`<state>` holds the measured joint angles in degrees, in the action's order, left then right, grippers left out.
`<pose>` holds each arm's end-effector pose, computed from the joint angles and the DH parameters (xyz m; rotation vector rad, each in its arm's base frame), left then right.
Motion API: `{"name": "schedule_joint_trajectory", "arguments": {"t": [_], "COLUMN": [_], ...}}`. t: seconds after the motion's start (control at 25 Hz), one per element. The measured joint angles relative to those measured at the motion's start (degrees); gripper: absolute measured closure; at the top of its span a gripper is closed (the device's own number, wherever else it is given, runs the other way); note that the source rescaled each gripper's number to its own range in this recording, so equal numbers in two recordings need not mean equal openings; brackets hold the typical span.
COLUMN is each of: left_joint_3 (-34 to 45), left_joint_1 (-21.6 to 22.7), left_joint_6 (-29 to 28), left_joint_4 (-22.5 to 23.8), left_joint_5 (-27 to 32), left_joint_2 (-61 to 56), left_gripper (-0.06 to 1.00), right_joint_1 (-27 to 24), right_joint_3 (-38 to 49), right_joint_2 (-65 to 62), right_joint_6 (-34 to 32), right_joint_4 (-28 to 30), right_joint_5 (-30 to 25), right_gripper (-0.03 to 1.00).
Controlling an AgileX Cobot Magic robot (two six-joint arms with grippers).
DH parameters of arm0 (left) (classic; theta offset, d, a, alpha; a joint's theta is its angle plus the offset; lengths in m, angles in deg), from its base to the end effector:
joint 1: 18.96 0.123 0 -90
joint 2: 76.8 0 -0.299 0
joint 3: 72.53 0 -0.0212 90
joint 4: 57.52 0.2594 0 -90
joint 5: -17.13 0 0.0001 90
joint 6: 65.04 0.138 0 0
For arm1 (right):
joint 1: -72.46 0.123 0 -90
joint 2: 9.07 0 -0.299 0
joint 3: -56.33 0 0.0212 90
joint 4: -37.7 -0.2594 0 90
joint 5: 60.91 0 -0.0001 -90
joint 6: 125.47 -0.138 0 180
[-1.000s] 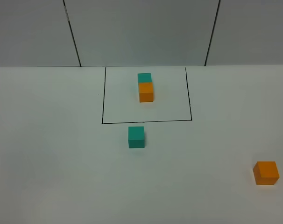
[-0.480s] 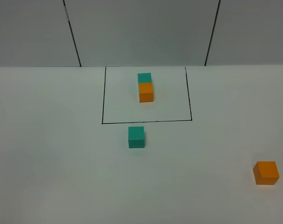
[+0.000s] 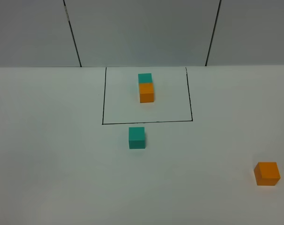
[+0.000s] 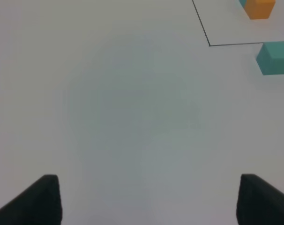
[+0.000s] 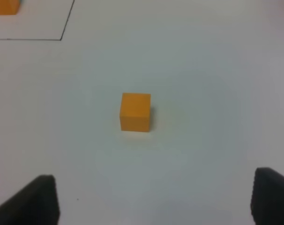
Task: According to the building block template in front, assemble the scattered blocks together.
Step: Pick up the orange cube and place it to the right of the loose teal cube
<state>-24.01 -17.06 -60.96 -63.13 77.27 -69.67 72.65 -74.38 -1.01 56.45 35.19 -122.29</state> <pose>0.0298 -0.0107 0.2643 0.0429 2.0170 -0.0504 0.0318 0.0054 0.2564 -0.0400 2.0712 0.0342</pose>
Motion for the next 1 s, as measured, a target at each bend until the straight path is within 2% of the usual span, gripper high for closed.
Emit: {"name": "schedule_joint_trajectory", "arguments": {"t": [1.0], "left_joint_3": [0.0], "left_joint_1": [0.0], "left_joint_6": [-0.04], "left_joint_4": [0.0], "left_joint_5": [0.0], "left_joint_2": [0.0], "left_gripper": [0.28], "right_joint_1": [0.0], "right_joint_3": [0.0], "right_joint_2": [0.0], "right_joint_6": [0.0], "right_joint_4": [0.0], "right_joint_5": [0.0], "right_gripper": [0.28]}}
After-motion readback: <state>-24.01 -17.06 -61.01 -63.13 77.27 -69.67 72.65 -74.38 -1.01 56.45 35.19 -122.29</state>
